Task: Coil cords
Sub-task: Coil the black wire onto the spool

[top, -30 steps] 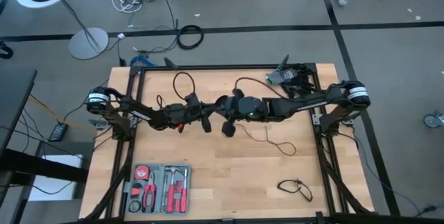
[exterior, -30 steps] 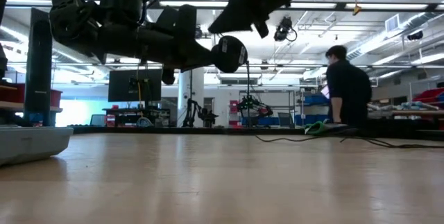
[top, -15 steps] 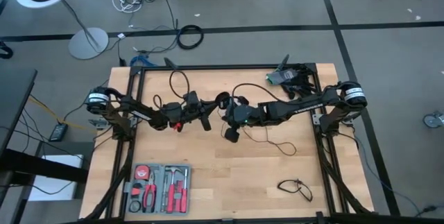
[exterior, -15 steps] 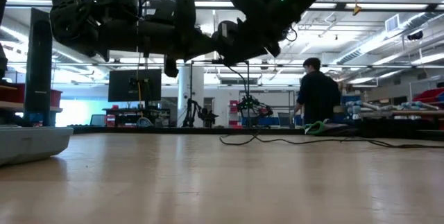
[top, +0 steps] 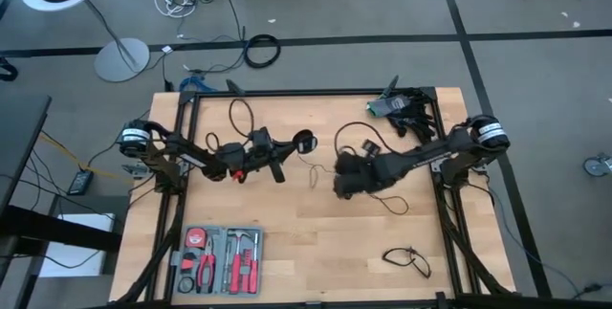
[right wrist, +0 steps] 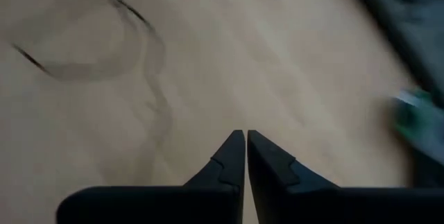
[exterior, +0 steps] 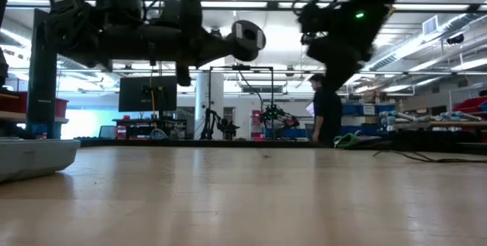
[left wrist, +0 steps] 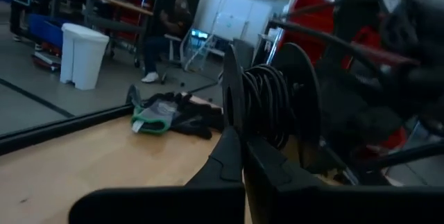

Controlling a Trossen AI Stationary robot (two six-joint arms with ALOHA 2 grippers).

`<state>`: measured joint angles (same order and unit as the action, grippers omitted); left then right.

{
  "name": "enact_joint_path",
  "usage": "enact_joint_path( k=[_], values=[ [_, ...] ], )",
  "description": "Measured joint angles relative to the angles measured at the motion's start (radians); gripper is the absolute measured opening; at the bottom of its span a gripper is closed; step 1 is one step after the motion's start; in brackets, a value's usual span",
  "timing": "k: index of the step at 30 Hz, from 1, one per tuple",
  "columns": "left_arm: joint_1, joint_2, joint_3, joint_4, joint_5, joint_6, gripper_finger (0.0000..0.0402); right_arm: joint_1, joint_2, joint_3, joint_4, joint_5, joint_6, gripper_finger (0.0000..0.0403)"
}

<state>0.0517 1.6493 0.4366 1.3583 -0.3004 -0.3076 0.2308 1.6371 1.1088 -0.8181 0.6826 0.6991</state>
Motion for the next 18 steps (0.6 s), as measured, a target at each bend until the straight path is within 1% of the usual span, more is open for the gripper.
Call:
enact_joint_path(
  k=[3,5,8,10,11,12,13,14,16,18],
  values=[
    [0.001,0.0,-0.05,0.099,-0.009,-0.012,0.0,0.091,-0.02,0.0,-0.159,0.125,0.18,0.0013],
    [0.001,0.0,-0.08,0.142,-0.021,-0.016,0.0,0.148,-0.036,-0.01,-0.211,0.187,0.28,0.0011],
    [0.0,0.0,-0.105,0.171,-0.03,-0.019,0.0,0.208,-0.072,-0.081,-0.158,0.263,0.407,0.0003],
    [-0.001,0.0,-0.108,0.176,-0.029,-0.019,0.0,0.232,-0.099,-0.162,-0.033,0.283,0.441,0.0002],
    [-0.001,0.0,-0.108,0.177,-0.029,-0.019,0.0,0.235,-0.112,-0.212,0.07,0.289,0.434,0.0002],
    [-0.001,0.0,-0.108,0.177,-0.028,-0.019,0.0,0.234,-0.124,-0.264,0.205,0.286,0.389,0.0002],
    [-0.001,0.0,-0.108,0.177,-0.026,-0.019,0.0,0.224,-0.137,-0.322,0.356,0.259,0.314,0.0002],
    [-0.001,0.0,-0.108,0.177,-0.023,-0.02,0.0,0.205,-0.147,-0.383,0.53,0.205,0.219,0.0001],
    [-0.002,0.0,-0.108,0.177,-0.017,-0.022,0.0,0.152,-0.159,-0.511,0.914,0.027,0.014,0.0001],
    [-0.002,0.0,-0.108,0.177,-0.015,-0.029,0.0,0.079,-0.159,-0.628,1.302,-0.187,-0.153,0.0001]
  ],
)
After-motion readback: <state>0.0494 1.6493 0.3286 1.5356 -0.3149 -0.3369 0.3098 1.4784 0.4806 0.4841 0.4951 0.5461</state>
